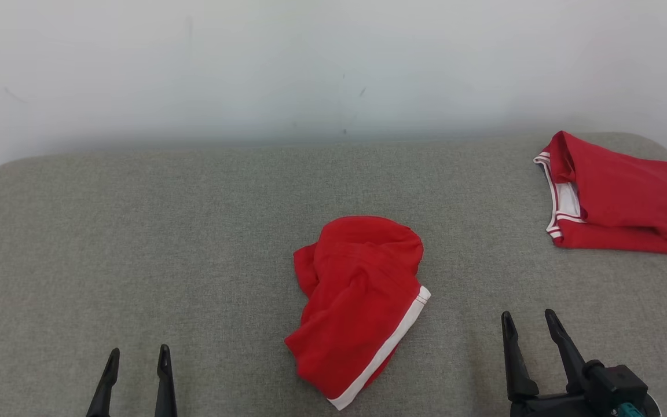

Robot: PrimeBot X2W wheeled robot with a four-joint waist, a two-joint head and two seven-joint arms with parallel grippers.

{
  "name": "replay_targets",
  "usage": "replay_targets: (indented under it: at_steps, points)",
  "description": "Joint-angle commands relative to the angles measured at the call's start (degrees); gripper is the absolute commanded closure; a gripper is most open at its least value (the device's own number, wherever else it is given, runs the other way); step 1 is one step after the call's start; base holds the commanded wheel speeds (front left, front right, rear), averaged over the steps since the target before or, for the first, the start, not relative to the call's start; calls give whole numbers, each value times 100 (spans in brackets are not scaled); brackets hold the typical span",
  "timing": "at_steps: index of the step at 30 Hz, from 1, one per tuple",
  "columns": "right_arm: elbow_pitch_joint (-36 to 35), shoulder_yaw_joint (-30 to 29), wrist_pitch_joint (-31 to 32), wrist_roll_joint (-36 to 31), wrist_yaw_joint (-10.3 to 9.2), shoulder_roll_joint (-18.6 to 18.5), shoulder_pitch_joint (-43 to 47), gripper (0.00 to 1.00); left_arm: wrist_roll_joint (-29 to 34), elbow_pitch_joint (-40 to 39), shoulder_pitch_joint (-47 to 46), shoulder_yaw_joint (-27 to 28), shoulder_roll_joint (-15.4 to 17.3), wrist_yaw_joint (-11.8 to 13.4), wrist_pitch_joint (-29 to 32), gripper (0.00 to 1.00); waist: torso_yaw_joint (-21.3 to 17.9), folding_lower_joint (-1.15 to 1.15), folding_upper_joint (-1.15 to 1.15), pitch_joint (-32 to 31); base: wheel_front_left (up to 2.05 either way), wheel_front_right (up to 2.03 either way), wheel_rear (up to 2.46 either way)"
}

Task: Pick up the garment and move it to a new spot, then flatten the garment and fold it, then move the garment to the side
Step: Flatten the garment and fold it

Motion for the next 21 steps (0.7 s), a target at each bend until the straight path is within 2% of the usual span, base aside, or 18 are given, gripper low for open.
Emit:
replay_targets:
  at_steps: [1, 21]
  points:
    - [-1, 1, 1, 10, -12, 9, -9, 0, -49, -32, 79, 3, -9, 17, -13, 0, 1, 0, 0, 7, 0, 0, 0]
    - [50, 43, 1, -23, -12, 9, -6, 0, -73, -63, 119, 4, -10, 66, -13, 0, -24, 0, 0, -8, 0, 0, 0]
